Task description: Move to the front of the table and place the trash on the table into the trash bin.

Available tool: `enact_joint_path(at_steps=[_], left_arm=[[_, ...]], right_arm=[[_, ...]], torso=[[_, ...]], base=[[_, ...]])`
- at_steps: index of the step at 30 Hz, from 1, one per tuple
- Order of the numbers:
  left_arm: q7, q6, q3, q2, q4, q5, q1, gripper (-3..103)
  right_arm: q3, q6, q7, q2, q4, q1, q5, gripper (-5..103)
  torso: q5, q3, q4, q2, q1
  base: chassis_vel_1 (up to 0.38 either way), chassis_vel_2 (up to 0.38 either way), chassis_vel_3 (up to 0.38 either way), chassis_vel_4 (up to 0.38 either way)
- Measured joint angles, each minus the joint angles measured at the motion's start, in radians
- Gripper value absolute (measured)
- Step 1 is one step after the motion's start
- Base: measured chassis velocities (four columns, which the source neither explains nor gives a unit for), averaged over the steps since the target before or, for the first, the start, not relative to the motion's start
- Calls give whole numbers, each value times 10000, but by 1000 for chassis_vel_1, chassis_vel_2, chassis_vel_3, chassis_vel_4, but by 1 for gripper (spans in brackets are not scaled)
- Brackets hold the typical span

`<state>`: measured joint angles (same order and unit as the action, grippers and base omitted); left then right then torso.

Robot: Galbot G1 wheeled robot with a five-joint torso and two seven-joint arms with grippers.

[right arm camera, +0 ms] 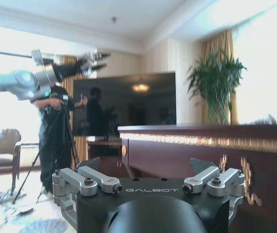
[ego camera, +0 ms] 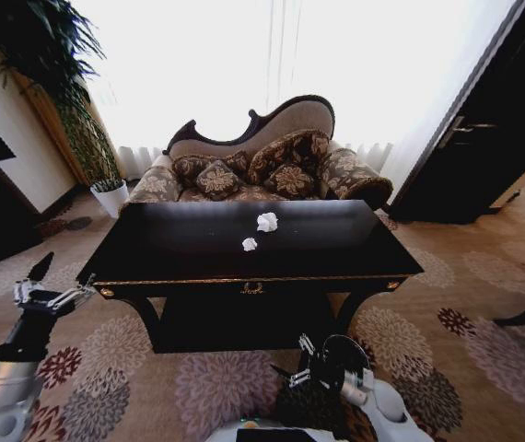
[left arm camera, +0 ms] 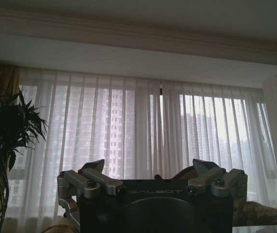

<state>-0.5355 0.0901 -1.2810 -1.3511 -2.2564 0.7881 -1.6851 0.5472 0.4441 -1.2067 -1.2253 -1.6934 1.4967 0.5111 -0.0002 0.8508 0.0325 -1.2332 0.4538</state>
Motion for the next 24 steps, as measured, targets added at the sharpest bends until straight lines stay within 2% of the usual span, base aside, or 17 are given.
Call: enact_joint_path(at_steps=[3,7,8,10,11,13,16,17,18,20,21,22,24], left_arm=[[0,14,2,-4,1,0,-3,100],[-4,19,37,-20,-42,-7,-27,100],[-4,19,37,-20,-42,-7,-27,100],[-5,21,31,-1,-54,-6,-48,100],[-7,26,10,19,-57,-2,-60,100],[-8,31,2,26,-56,2,-62,100],[-9,41,-33,75,-47,26,-75,100],[-9,41,-33,75,-47,26,-75,100],[-9,41,-35,80,-42,27,-75,100],[-10,41,-27,84,-14,26,-61,100],[-10,41,-27,84,-14,26,-61,100],[-10,41,-13,81,-8,18,-56,100],[-12,41,23,72,14,-13,-38,100]], right_arm=[[-13,6,156,18,-448,120,479,100],[-30,-417,755,60,-1513,240,1649,100],[-30,-417,755,60,-1513,240,1649,100],[43,-627,1183,140,-1999,215,2219,100],[123,-742,1689,248,-2423,184,2601,100],[143,-759,1907,281,-2553,179,2681,100],[238,-988,3824,445,-3467,122,2789,100],[238,-988,3824,445,-3467,122,2789,100],[240,-1065,4260,474,-3657,99,2751,100],[180,-1539,5983,597,-4397,6,2559,100],[180,-1539,5983,597,-4397,6,2559,100],[107,-1769,6801,661,-4686,-58,2477,100],[-159,-2544,8979,906,-5383,-307,2166,100]], torso=[[0,0,1,0,0],[0,0,0,0,0],[0,0,0,0,0],[0,0,0,0,0],[0,0,0,0,0],[-1,0,0,0,0],[1,1,0,0,0],[1,1,0,0,0],[1,1,1,0,0],[0,0,1,0,0],[0,0,1,0,0],[0,1,1,0,0],[0,1,0,0,0]], base=[[0,0,0,0],[0,0,0,0],[0,0,0,0],[0,0,0,0],[0,0,0,0],[0,0,0,0],[0,0,0,0],[0,0,0,0],[0,0,0,0],[0,0,0,0],[0,0,0,0],[0,0,0,0],[0,0,0,0]])
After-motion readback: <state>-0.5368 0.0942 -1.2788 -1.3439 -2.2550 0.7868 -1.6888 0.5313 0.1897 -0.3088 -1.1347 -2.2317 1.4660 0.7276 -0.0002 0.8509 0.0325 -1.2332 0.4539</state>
